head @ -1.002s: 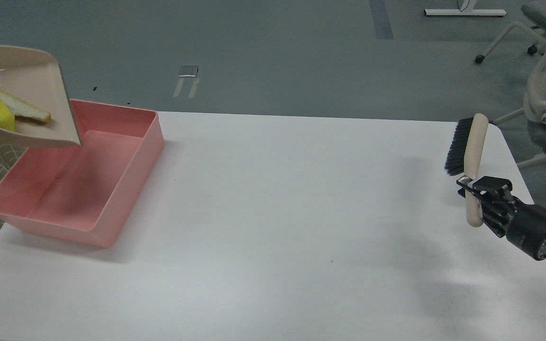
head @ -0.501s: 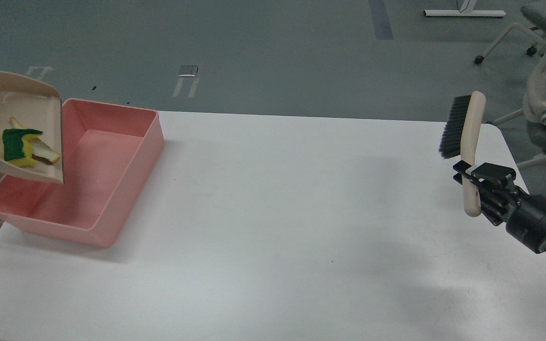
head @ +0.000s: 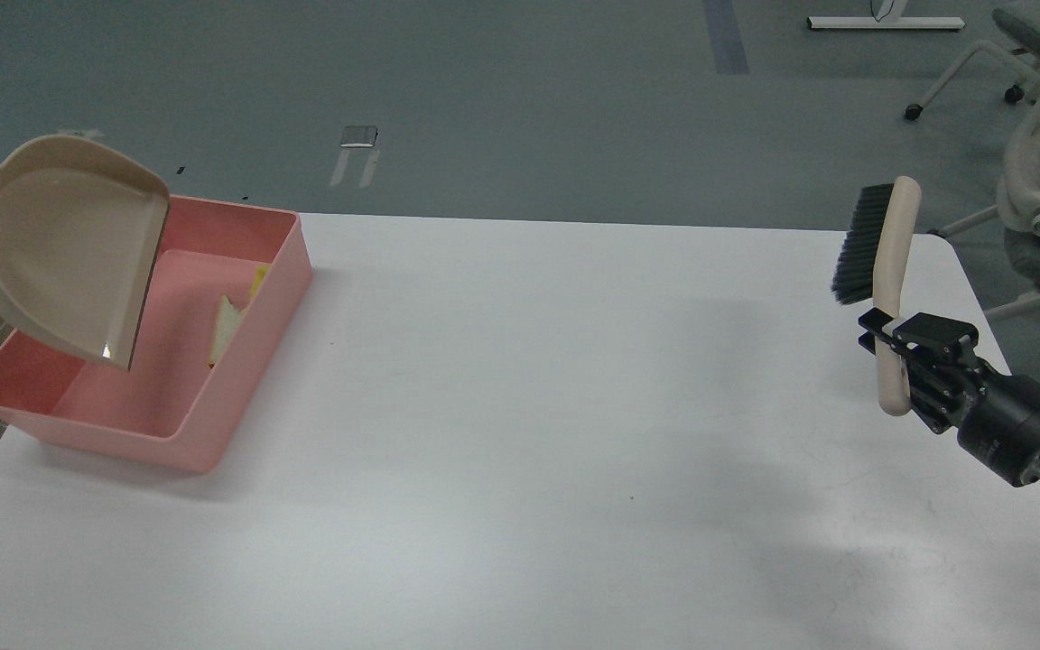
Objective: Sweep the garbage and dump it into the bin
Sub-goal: 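Tilt the dustpan with the left gripper to dump contents into the bin, then lower the dustpan back onto the table with the left gripper, then release the dustpan and brush, opening both grippers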
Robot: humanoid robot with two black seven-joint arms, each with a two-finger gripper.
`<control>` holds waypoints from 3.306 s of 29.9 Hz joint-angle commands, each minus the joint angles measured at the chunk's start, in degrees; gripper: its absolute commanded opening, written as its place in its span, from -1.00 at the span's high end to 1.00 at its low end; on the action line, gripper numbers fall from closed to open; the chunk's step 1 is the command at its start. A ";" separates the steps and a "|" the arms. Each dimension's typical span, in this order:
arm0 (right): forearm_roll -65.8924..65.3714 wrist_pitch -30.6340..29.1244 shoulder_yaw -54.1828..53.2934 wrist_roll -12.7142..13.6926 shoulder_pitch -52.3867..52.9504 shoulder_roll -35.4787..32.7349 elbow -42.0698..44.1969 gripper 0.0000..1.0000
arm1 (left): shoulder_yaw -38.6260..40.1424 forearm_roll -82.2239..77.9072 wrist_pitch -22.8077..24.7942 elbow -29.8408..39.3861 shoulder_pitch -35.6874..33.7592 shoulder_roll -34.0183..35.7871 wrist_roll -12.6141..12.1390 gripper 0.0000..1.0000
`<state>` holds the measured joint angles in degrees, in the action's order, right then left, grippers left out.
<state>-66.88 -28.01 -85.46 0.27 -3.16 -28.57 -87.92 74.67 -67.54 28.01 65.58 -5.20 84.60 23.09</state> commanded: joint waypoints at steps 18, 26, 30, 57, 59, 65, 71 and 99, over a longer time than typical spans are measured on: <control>-14.68 0.01 2.22 0.26 4.65 -10.71 1.87 1.00 | -6.10 14.28 -0.01 -0.19 -25.11 -40.64 -8.66 0.99; -24.87 0.01 9.25 -0.01 5.54 -11.94 4.51 1.00 | -26.23 13.31 -10.15 -3.70 -29.87 -54.34 -9.90 0.98; -24.79 0.01 9.44 -0.01 5.10 -11.68 3.46 1.00 | -30.19 13.22 -12.71 -6.08 -28.91 -60.07 -9.90 0.97; -24.70 0.01 13.12 -1.85 -3.34 -12.65 1.79 1.00 | -39.52 14.01 -17.90 -5.90 -22.66 -60.70 -9.38 0.72; -24.44 0.01 14.00 -2.03 -3.34 -12.03 1.61 1.00 | -39.61 14.01 -17.90 -5.82 -22.14 -60.69 -9.46 0.72; -24.52 0.01 14.62 -2.03 -3.34 -10.63 1.44 1.00 | -39.26 14.10 -17.90 -5.20 -21.43 -60.70 -9.64 0.09; -24.79 0.01 14.71 -2.03 -3.34 -10.28 2.23 0.87 | -38.64 14.36 -17.64 -5.02 -21.61 -60.52 -9.90 -0.56; -24.26 0.01 6.02 -1.94 -4.13 -10.71 -3.22 -0.55 | -38.11 24.38 -17.46 0.07 -26.18 -51.29 -9.99 -0.91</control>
<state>-91.14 -27.99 -76.66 -1.76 -6.73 -39.22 -90.29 36.48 -44.66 10.58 65.47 -30.49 32.72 13.10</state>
